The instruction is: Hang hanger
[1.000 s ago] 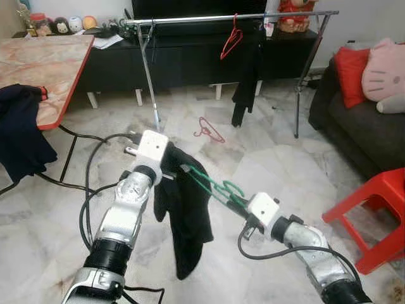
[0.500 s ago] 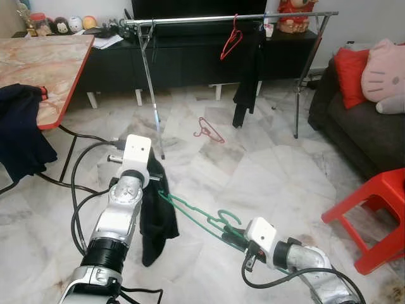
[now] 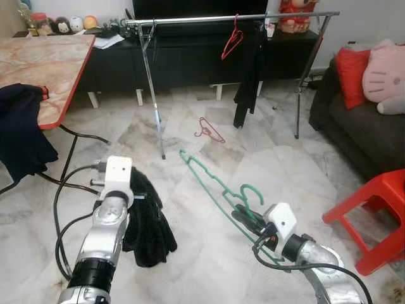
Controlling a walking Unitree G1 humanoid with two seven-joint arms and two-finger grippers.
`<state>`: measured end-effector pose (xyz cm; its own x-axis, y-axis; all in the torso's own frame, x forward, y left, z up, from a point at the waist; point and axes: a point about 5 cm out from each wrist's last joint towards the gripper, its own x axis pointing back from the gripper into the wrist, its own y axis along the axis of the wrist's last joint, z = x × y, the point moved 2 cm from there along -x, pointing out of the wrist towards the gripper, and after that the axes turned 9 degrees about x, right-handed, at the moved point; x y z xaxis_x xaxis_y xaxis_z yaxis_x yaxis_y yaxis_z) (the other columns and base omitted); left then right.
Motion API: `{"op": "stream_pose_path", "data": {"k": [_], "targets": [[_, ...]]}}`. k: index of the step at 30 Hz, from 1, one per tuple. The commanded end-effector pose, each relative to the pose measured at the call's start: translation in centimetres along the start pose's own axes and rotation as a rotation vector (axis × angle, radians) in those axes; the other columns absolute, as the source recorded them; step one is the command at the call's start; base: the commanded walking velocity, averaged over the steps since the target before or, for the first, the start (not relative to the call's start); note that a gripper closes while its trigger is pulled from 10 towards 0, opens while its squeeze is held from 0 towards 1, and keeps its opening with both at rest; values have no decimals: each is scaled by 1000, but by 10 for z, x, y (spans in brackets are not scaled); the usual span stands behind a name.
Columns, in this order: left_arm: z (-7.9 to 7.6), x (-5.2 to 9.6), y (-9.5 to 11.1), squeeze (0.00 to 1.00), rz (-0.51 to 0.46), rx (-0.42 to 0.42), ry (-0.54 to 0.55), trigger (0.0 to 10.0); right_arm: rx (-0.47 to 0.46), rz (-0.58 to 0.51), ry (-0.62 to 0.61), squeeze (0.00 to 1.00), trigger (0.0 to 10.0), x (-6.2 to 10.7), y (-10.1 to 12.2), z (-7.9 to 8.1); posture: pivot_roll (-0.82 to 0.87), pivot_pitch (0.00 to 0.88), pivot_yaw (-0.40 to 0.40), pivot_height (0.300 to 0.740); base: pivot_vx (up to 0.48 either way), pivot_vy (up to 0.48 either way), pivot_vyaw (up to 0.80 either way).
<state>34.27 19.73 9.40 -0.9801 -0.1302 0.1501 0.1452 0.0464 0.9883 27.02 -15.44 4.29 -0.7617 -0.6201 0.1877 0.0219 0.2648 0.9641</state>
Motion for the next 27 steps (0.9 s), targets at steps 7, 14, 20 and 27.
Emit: {"op": "stream_pose_path", "data": {"k": [7,14,20,27], "targets": [[-15,20,16,0,-152,174,-124,10000,-38,-47,-511,0,10000,12,12,-42,-76,0,-20,740,0,0,0],[-31,40,20,0,-236,137,-254,10000,-30,-50,-799,0,10000,42,19,-39,-84,0,-12,740,0,0,0],[-22,46,16,0,-221,133,-231,10000,-60,39,-893,0,10000,67,5,-24,-99,0,0,740,0,0,0],[-25,50,14,0,-213,152,-239,10000,-59,80,-923,0,10000,73,3,-23,-101,0,6,740,0,0,0]]}}
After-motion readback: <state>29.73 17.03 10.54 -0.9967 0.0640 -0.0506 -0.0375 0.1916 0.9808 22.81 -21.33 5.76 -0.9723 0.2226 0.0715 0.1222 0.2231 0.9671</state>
